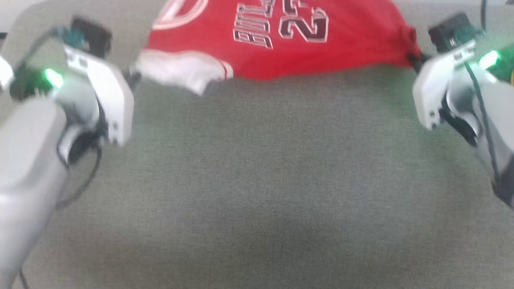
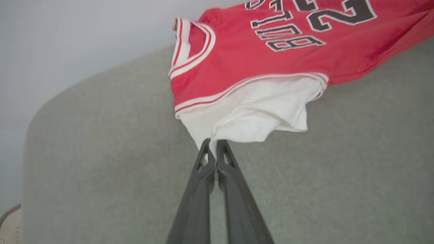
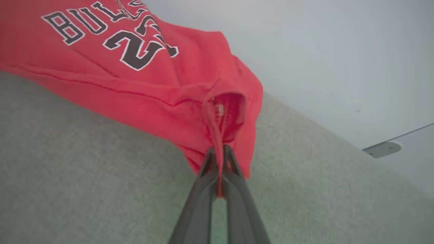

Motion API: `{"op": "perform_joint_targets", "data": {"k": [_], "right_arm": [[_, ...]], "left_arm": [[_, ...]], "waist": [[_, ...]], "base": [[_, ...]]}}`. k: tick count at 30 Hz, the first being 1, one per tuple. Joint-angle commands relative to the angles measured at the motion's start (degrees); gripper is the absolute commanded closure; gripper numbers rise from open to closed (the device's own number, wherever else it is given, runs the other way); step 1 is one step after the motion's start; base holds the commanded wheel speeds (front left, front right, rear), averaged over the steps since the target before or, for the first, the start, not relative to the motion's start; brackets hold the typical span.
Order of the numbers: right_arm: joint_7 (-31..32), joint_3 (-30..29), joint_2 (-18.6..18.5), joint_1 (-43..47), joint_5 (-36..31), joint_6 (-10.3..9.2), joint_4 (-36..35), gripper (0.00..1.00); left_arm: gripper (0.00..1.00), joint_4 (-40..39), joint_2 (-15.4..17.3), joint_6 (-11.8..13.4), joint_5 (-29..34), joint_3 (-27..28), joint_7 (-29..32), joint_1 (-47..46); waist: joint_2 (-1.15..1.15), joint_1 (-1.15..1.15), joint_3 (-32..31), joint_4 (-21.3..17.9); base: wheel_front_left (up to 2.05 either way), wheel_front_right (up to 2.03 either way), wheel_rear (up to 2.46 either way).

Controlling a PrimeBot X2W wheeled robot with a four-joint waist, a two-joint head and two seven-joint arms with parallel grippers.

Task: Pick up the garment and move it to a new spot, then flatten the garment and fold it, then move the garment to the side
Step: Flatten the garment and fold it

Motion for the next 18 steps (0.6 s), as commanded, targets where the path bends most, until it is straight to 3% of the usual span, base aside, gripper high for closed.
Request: {"op": "perform_joint_targets", "data": {"k": [1, 10, 11, 12, 18], "right_arm": [[1.71, 2.40, -2.95, 3.39, 4.08, -0.12, -4.51, 1.00], [7.45, 8.75, -16.60, 15.57, 17.32, -0.13, -22.08, 1.00], [7.65, 9.06, -17.56, 16.78, 18.18, -0.13, -23.28, 1.00], [7.65, 9.06, -17.56, 16.78, 18.18, -0.13, -23.28, 1.00], [11.13, 10.47, -22.04, 23.66, 22.26, -0.12, -29.58, 1.00]], "left_arm": [[1.00, -4.69, 1.90, 2.17, -1.57, 0.28, 1.85, 4.98], [1.00, -30.62, 11.45, 15.26, -7.93, 1.96, 6.76, 28.16], [1.00, -33.33, 12.16, 16.86, -8.56, 2.13, 7.07, 30.52], [1.00, -33.33, 12.16, 16.86, -8.56, 2.13, 7.07, 30.52], [1.00, -44.73, 16.61, 25.31, -11.41, 3.19, 7.92, 42.17]], "waist": [[0.00, 0.00, -1.46, 0.24], [0.00, 0.00, -4.08, 0.46], [0.00, 0.00, -4.31, 0.49], [0.00, 0.00, -4.31, 0.49], [0.00, 0.00, -5.29, 0.41]], "base": [[0.00, 0.00, 0.00], [0.00, 0.00, 0.00], [0.00, 0.00, 0.00], [0.00, 0.00, 0.00], [0.00, 0.00, 0.00]]}}
